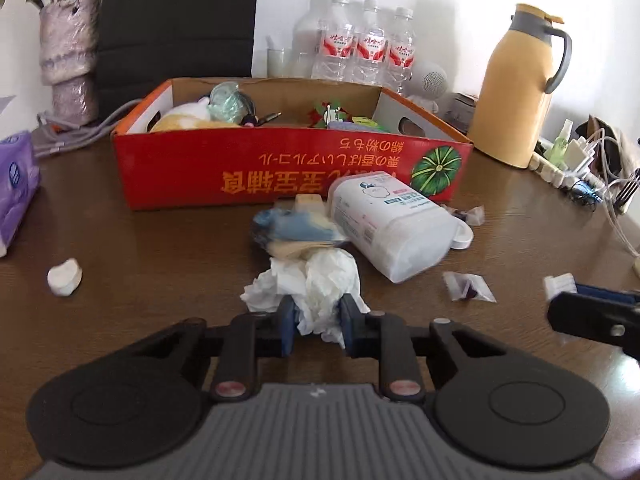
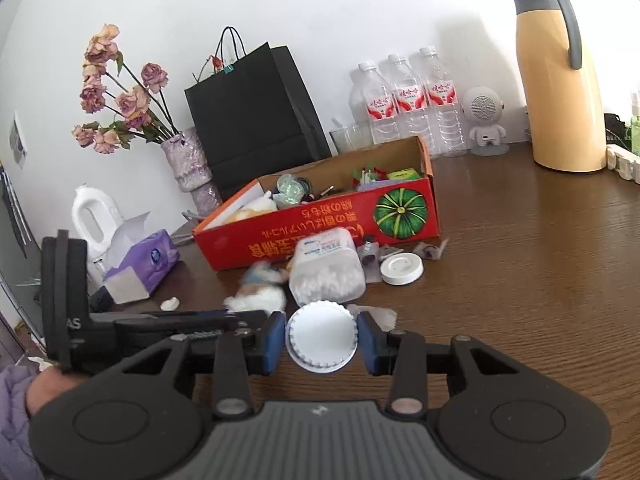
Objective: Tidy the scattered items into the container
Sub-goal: 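Grasp the white round brush with the right tool while the left tool grasps the crumpled white tissue, then carry the brush and tissue into the box and open both tools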
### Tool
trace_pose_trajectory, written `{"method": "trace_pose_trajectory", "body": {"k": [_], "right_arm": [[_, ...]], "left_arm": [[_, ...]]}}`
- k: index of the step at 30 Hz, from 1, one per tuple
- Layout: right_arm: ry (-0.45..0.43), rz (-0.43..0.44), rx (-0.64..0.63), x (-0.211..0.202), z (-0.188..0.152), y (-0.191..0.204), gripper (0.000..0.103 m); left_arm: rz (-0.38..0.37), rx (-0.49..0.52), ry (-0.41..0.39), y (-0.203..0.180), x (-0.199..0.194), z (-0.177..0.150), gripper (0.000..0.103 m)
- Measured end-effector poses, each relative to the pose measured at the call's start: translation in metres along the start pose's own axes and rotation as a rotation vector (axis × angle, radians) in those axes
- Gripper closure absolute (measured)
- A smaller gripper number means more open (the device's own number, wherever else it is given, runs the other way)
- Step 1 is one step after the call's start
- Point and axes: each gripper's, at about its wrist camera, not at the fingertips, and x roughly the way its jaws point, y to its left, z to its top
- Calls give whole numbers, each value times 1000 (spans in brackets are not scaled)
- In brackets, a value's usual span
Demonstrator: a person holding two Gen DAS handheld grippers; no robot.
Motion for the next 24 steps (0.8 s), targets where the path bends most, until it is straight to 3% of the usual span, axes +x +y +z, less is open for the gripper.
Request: {"method": "trace_pose_trajectory", "body": {"k": [3,6,9,11,15,18,21,24], "right_arm": [[-2,15,-13,1,1,1,65],[1,22,-42,4,1,7,65],[4,8,-64,7,-2,14,65],[-31,11,-85,1,-2,20,65],[-147,-6,-150,-24,-4,37,65],[-206,-27,-187,-42,-7,44,65],[-245,-13,-176,-51,2,46,65],[-304,-7,-201,-54,37,52,65]], "left_arm": [[-96,-77,-7,9,-37,5,83],[-164,-38,-141,11,-90,10,83],[-89,8,-230,15,-115,1,83],[-33,-25,-276,20,-119,-14,81],[-22,-79,-333,20,-132,-42,81],[-8,-49,-404,12,-146,-49,81],[-2,5,-443,9,-149,-33,81],[-10,77,-522,9,-148,7,81]]}}
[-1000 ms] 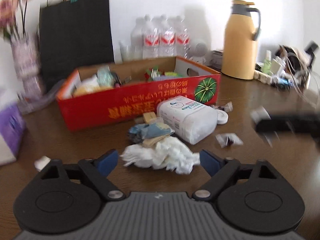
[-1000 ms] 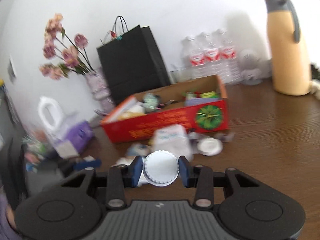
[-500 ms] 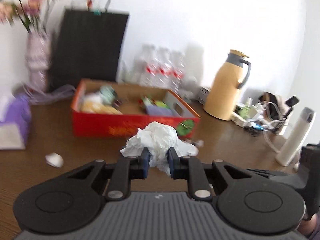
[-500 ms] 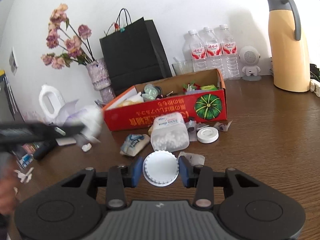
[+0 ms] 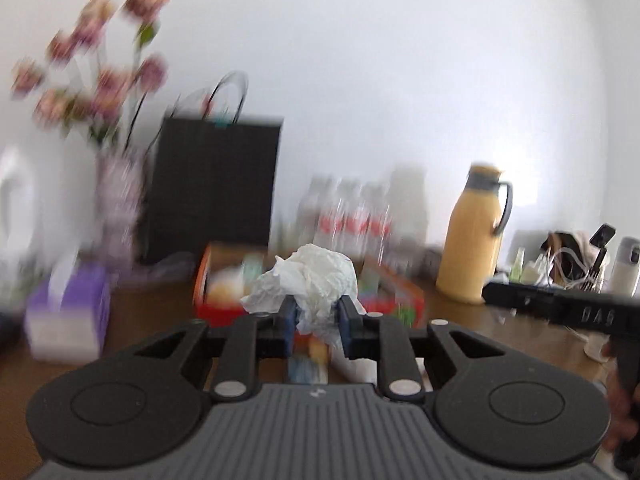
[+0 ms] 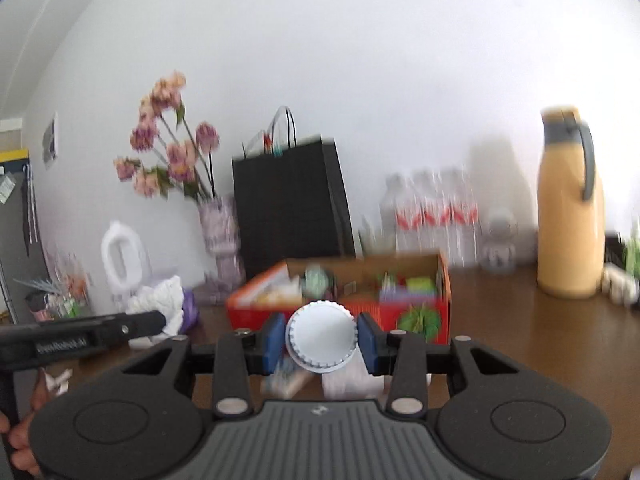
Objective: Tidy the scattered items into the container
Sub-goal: 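Carry the brush and tissue into the box and open both tools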
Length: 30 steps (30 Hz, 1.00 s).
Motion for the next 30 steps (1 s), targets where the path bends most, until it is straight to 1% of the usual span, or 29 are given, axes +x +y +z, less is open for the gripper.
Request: {"method": "trace_pose_trajectory", "body": {"k": [1,2,3,4,6,7,9,11,14,16,17,18,19,20,21,22,23,24,26,28,30], "right_arm": [[-29,-7,-21,4,16,-1,65],[-49,-18,-45,11,33,-1,65],[-59,-27,-64,22,52,-3,65],[-49,-31,-77,36,71,-6,65],[20,-22,-78,76,106,-15,65],[64,-25,-60,99,121,-21,65],[193,0,-1,154,145,-39,65],[324,42,64,208,156,-60,65],[487,37,147,281,149,-81,65],[587,24,198,321,131,-93,65],[627,17,213,336,120,-98,65],[661,6,225,350,111,-103,65],[690,-4,231,362,102,-106,65],[711,-5,239,371,93,-108,65],[725,5,253,378,83,-111,65],[736,21,265,382,74,-113,65],[747,41,267,385,66,-114,65],[756,56,260,389,58,-113,65],[767,58,251,399,49,-109,65],[762,60,244,410,47,-103,65],[755,43,214,421,47,-96,64]], "left_arm": [[5,26,-26,1,11,14,81],[8,44,-37,3,26,29,77],[8,54,-28,5,45,44,74],[23,45,-9,9,68,57,73],[34,17,93,18,123,79,78],[36,-5,151,24,151,85,78],[27,-40,281,34,206,88,80],[9,-73,407,42,257,80,81],[-19,-109,552,46,318,55,81],[-27,-98,599,41,345,39,79],[-37,-96,619,39,356,32,72],[-39,-99,635,38,366,25,65],[-31,-103,655,37,371,21,50],[-30,-98,674,36,372,17,45],[-50,-78,676,34,368,14,43],[-65,-53,661,34,362,13,38],[-64,-31,638,35,354,13,30],[-64,-11,613,37,346,14,27],[-54,0,579,47,333,21,26],[-35,-35,555,60,326,30,25],[-3,-80,540,74,319,33,22]]}}
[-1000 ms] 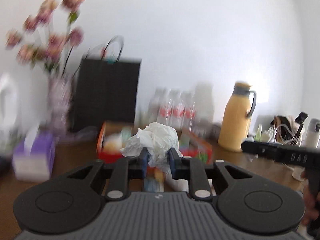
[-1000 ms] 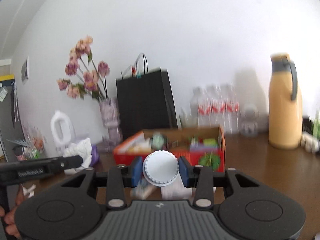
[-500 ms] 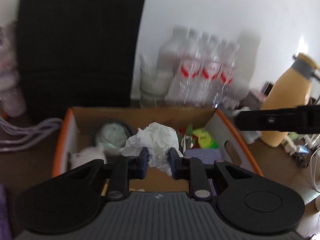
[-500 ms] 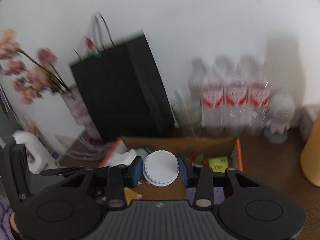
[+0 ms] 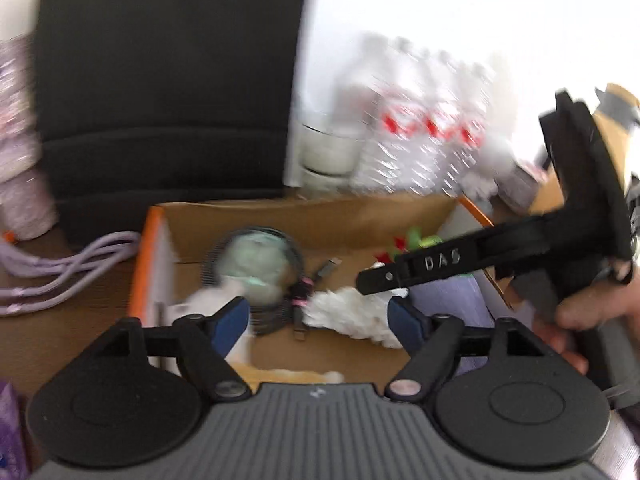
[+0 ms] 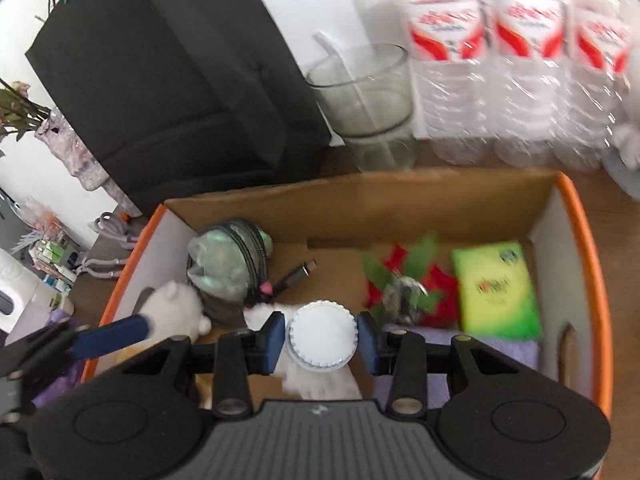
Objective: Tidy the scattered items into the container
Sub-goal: 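Carry the brush and tissue into the box and open both tools, then withdraw both tools from the box toward the table items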
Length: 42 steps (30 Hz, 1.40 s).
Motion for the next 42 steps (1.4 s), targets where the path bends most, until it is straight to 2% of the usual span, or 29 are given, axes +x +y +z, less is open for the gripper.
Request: {"method": "trace_pose_trajectory", "body": {"k": [3,6,9,10,12,16,17,20,22,23,24,26,28,29,33,36,38,39,42], "right_arm": [[2,-76,-21,11,0,5,63],[-9,-51,20,0,-6,-3,57],[-39,-30,62,-31,-7,-9,45],[-48,-21,59,-44,-8,-11,45],[-74,-17,51,-73,-13,-14,45],[-71,-88,59,-101,-34,-22,45],[-67,-110,61,-106,-40,-24,45],[-59,-140,78,-125,-64,-23,45],[-81,-108,67,-139,-83,-18,43],[-110,-92,48,-149,-93,-14,40],[-159,-92,23,-157,-103,-8,39],[-312,-152,-61,-171,-124,8,38],[-432,-254,-134,-181,-148,26,38],[-466,-277,-155,-186,-160,32,38],[-588,-216,-212,-209,-228,59,36],[-656,-164,-191,-218,-290,76,34],[-640,-135,-186,-217,-322,79,34],[-611,-129,-190,-214,-335,81,36],[-519,-131,-189,-199,-349,86,44]], "left_arm": [[33,-48,5,13,-3,-4,22],[51,-70,14,17,-4,-6,22],[59,-103,-16,22,-17,-3,20],[68,-125,-33,24,-21,-3,16],[101,-157,-21,25,-26,-7,14],[148,-127,6,12,-31,-23,14],[170,-104,-16,9,-38,-29,13],[294,43,-149,-2,-69,-55,3],[334,109,-230,-9,-91,-75,2],[335,107,-269,-9,-102,-83,2],[330,90,-315,-6,-113,-92,2],[333,66,-415,-2,-135,-110,2],[394,62,-498,-2,-156,-133,0],[426,60,-508,-6,-166,-147,0],[431,18,-437,-12,-207,-204,0],[388,-52,-395,-12,-226,-241,0],[362,-76,-354,-11,-227,-254,0],[350,-55,-343,-11,-225,-257,0],[352,11,-299,-2,-204,-248,7]]}}
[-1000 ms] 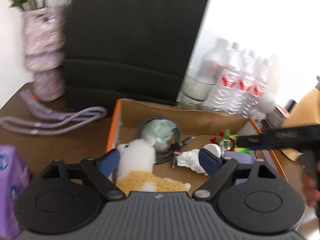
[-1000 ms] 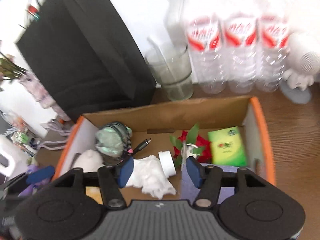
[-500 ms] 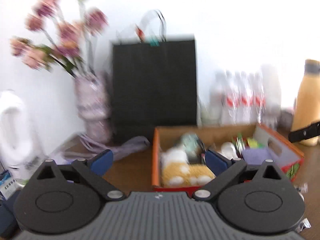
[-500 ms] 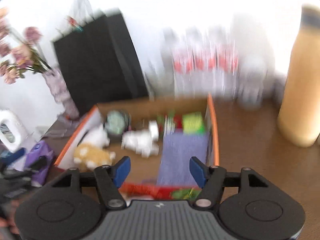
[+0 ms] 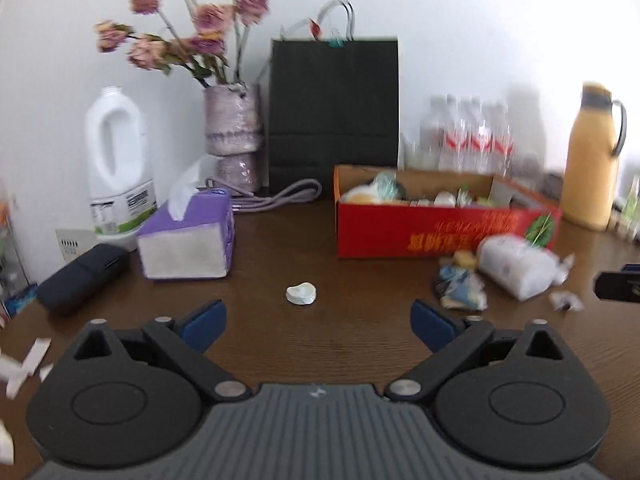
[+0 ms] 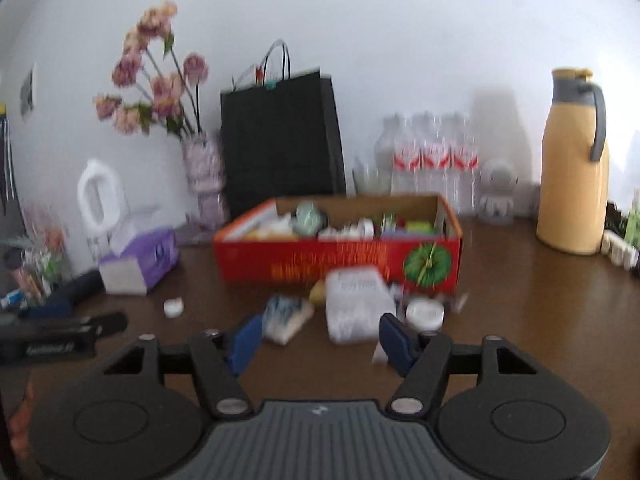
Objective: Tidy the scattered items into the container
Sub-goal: 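Withdraw both tools from the box toward the table items, then grasp the small white piece with the left tool while the right tool grasps the blue wrapped packet, then lift both held items high and carry them toward the box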
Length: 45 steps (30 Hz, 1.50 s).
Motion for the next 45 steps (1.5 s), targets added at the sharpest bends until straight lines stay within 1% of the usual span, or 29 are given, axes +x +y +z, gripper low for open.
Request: {"method": "trace_pose_trajectory", "body": {"k": [1,2,4,7,9,13,15,16,17,18,19,20,21,23,25,26,28,29,31,33,36,38,41,42,45], "right_arm": [[16,14,-4,5,-1,3,46],[25,18,-11,10,-1,6,47],[45,15,-22,21,2,13,47],[72,27,-47,45,9,20,47],[87,27,-48,64,14,24,47],[133,51,-39,105,24,34,48],[151,54,-53,123,26,43,49],[162,44,-66,131,26,48,50],[173,33,-78,139,26,52,53],[193,15,-93,146,26,56,57],[219,-11,-106,153,25,59,57],[237,-27,-114,158,24,61,60],[245,-26,-118,161,21,63,61],[242,-26,-136,163,16,64,63],[235,-44,-161,165,13,66,73],[237,-29,-152,166,13,65,85],[240,-22,-156,165,14,65,92],[238,-22,-164,163,15,67,98],[214,-18,-153,151,19,67,99],[145,-8,-146,125,25,66,99],[37,-19,-118,78,32,58,99],[-24,-20,-97,48,30,48,98],[-148,-24,-88,3,13,32,98],[-183,-32,-84,-10,6,28,98],[-247,-69,-94,-43,-13,23,98]], "left_arm": [[-10,4,17,2,13,4,11],[-21,6,44,6,29,7,19],[-26,4,115,14,59,15,31],[-39,14,154,22,87,22,30],[-46,28,154,22,97,23,30],[-73,4,189,25,113,19,31],[-81,1,205,27,119,18,43],[-87,-1,212,28,121,18,55],[-92,-1,207,29,121,18,63],[-96,1,208,29,122,18,67],[-100,-2,208,30,122,18,74],[-104,-7,207,31,122,18,74],[-106,-8,203,32,122,18,74],[-103,-16,201,32,123,18,74],[-81,-18,198,31,121,19,75],[-69,-24,196,32,118,19,75],[-68,-58,173,33,108,23,75],[-70,-77,154,34,100,26,75],[-50,-91,95,30,80,31,75],[2,-87,23,19,56,31,74],[11,-90,-28,0,25,27,74],[0,-91,-65,-15,2,23,74],[-29,-72,-136,-42,-32,11,74],[-45,-61,-146,-52,-42,6,74],[-83,-26,-170,-75,-69,-9,74]]}}
